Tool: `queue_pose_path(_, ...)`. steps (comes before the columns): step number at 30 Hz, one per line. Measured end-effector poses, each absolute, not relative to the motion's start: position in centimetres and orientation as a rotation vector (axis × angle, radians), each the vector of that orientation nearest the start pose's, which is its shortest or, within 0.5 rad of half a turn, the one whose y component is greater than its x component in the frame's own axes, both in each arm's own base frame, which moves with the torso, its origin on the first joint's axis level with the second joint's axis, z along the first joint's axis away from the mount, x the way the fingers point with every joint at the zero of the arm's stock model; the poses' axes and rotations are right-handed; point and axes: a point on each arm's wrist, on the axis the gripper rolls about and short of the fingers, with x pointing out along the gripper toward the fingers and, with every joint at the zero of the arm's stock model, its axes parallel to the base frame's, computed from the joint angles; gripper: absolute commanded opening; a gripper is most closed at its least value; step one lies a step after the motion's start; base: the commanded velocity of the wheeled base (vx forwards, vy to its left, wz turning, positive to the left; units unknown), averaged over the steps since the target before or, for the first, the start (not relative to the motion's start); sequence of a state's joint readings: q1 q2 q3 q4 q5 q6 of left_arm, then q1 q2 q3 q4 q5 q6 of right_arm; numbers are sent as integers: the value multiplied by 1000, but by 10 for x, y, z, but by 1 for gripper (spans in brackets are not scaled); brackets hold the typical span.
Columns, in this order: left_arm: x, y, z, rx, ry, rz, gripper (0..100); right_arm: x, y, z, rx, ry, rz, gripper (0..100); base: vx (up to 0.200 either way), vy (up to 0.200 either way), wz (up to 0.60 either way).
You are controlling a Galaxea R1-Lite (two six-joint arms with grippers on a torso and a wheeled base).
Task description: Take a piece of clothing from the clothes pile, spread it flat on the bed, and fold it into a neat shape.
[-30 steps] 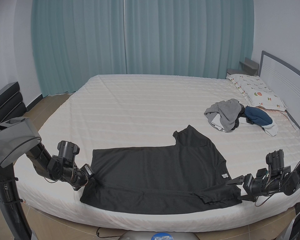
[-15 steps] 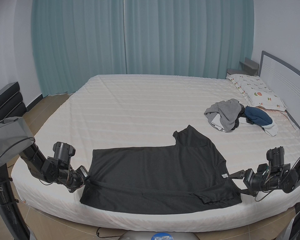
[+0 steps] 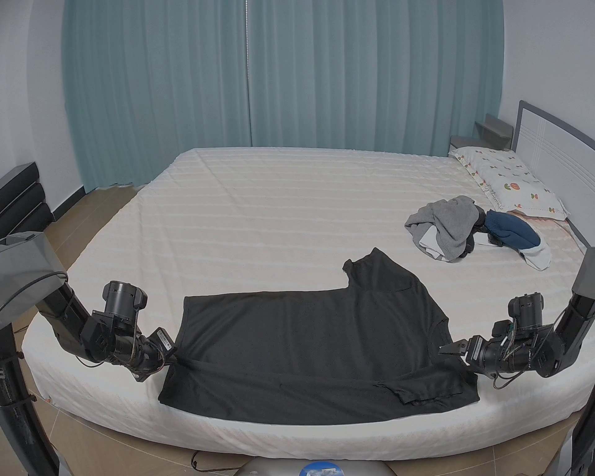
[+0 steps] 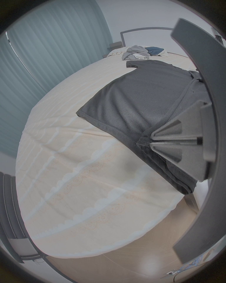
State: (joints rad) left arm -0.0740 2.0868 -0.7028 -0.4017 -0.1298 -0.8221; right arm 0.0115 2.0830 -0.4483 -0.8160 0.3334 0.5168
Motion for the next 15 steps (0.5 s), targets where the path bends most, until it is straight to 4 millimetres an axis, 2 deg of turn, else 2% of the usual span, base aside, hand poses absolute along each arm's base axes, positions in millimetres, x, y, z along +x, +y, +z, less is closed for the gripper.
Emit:
queue_pose_path(5, 310, -26, 18, -777, 1006, 227, 0, 292, 10, -1, 599, 888, 129, 100, 0, 0, 0)
queue_pose_path(12, 310, -27, 18, -776, 1007, 225, 0, 296, 11, -8, 610, 909, 147, 100, 0, 0, 0)
queue_pose_path(13, 310, -27, 18, -777, 1007, 226, 0, 296, 11, -9, 610, 912, 147, 0, 0, 0, 0)
queue_pose_path(15, 310, -27, 18, -776, 1009, 226, 0, 296, 11, -12, 611, 921, 144, 0, 0, 0, 0)
